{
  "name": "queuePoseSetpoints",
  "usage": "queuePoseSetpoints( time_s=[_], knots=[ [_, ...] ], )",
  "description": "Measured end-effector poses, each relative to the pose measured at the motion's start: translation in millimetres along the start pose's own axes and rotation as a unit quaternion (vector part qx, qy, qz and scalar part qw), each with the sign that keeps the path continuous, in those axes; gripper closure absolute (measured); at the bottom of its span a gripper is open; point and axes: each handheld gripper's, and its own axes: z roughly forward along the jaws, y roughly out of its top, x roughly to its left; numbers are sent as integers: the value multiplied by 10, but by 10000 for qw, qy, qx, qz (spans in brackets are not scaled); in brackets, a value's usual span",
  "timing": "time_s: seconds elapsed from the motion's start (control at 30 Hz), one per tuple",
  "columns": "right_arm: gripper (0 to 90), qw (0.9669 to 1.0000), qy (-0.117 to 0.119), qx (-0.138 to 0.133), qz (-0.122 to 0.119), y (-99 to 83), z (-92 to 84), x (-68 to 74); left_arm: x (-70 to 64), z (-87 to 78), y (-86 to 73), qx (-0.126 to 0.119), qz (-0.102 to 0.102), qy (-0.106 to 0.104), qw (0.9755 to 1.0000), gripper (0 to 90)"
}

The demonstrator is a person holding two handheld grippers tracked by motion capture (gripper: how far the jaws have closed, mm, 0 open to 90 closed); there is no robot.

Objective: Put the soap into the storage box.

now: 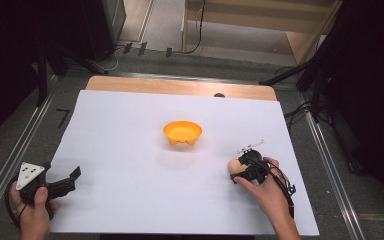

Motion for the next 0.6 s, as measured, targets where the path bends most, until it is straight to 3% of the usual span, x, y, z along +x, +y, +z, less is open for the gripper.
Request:
queuePoseSetpoints(
  time_s=[0.6],
  knots=[
    [321,9999,-6,53,89,7,1,-6,-6,6,0,17,26,0,10000,5]
  ],
)
